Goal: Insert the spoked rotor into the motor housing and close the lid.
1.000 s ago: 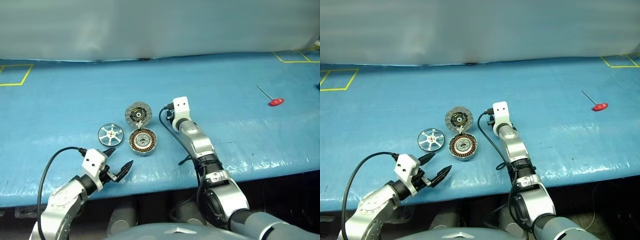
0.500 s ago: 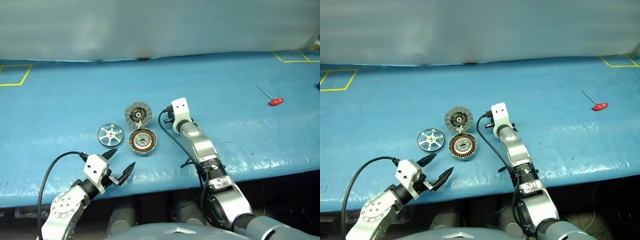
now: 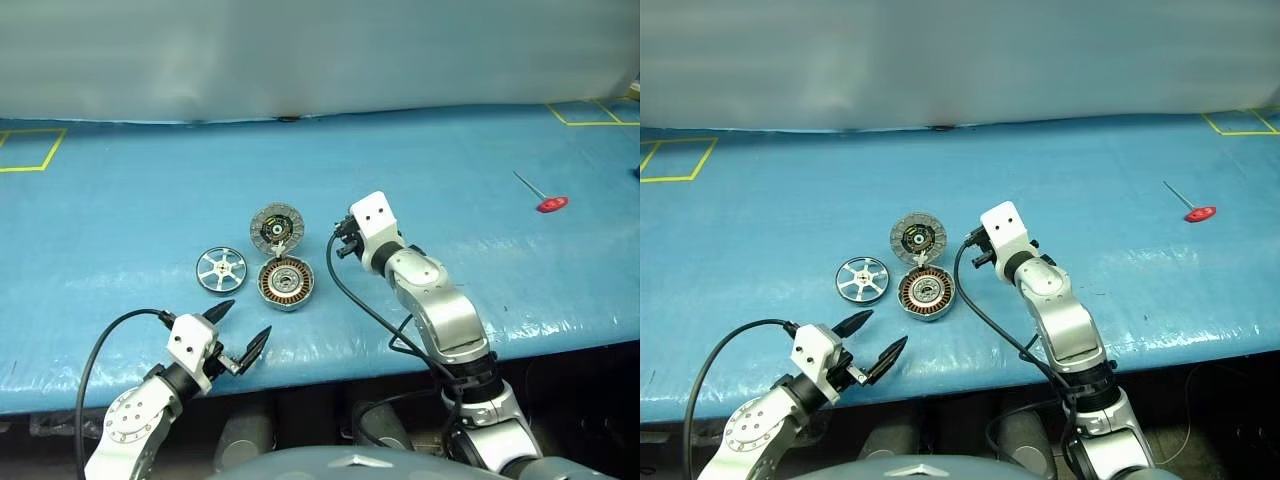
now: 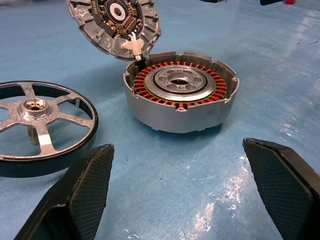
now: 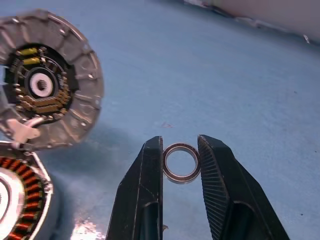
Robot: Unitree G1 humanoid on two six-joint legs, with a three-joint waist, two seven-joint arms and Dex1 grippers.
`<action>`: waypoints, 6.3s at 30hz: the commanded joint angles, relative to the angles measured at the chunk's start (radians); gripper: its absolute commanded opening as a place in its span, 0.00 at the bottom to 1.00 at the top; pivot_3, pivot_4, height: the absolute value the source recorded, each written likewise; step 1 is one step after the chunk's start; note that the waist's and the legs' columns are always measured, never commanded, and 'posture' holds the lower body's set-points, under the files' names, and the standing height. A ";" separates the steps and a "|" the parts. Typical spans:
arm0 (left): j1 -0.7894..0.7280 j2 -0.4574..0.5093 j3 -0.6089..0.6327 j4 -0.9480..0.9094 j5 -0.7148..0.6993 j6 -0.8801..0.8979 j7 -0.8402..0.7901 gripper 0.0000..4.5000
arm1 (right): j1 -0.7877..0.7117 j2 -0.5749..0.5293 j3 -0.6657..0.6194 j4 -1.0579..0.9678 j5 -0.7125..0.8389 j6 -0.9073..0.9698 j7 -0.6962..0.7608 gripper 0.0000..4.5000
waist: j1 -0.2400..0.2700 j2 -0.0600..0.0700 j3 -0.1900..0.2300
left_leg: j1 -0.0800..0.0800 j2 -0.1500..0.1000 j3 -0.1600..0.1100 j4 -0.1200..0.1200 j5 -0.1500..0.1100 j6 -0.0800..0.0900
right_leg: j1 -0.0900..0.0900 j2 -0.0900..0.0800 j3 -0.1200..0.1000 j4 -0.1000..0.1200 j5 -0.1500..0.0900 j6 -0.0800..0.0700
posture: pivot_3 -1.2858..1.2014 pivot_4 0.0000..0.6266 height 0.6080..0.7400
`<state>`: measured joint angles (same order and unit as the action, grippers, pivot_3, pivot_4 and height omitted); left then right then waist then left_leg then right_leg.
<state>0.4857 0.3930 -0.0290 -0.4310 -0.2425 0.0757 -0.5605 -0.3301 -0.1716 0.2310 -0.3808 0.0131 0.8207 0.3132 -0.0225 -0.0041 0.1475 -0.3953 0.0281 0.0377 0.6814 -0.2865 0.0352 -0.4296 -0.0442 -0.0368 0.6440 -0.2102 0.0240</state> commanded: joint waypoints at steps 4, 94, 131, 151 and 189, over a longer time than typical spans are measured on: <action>-0.002 0.004 0.001 0.007 0.016 -0.043 -0.004 1.00 | 0.011 -0.009 0.063 -0.123 0.068 0.029 0.063 0.15 | 0.001 0.000 0.000 | 0.000 0.000 0.000 0.000 0.000 0.000 | 0.000 0.000 0.000 0.000 0.000 0.000 | 0.52 0.24 1.00; 0.006 0.006 0.051 -0.060 -0.042 -0.034 -0.017 1.00 | -0.003 0.003 0.168 -0.237 0.246 0.078 0.118 0.00 | 0.003 -0.002 0.000 | 0.000 0.000 -0.001 0.001 0.000 0.000 | 0.001 -0.001 -0.001 0.000 0.000 0.000 | 0.52 0.24 1.00; -1.194 0.644 -0.347 0.569 0.037 0.481 -0.892 1.00 | 0.161 -0.145 0.209 -0.166 0.214 -0.219 0.186 0.00 | 0.009 -0.010 0.005 | -0.002 -0.003 0.000 0.001 0.001 -0.002 | -0.001 0.004 -0.001 0.000 0.001 0.003 | 0.52 0.24 1.00; -1.277 0.526 -0.430 0.678 0.233 0.422 -0.996 1.00 | 0.366 -0.156 0.124 0.047 0.164 -0.599 0.225 0.00 | 0.012 -0.011 0.006 | -0.002 -0.001 0.000 0.005 0.001 -0.002 | 0.000 0.005 0.001 0.001 0.002 0.006 | 0.52 0.24 1.00; -1.389 0.384 -0.467 0.892 0.421 0.395 -0.989 0.92 | 0.374 -0.140 0.157 0.045 0.097 -0.560 0.232 0.00 | 0.013 -0.011 0.005 | -0.003 -0.001 0.000 0.013 0.000 0.000 | 0.001 0.004 0.002 0.006 0.004 0.007 | 0.52 0.24 1.00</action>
<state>-0.8773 0.7792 -0.5282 0.4701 0.1883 0.4711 -1.5485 0.0447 -0.3102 0.3845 -0.3131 0.1153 0.2611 0.5401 -0.0097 -0.0152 0.1528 -0.3980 0.0274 0.0381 0.6941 -0.2865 0.0353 -0.4286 -0.0401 -0.0346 0.6504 -0.2061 0.0311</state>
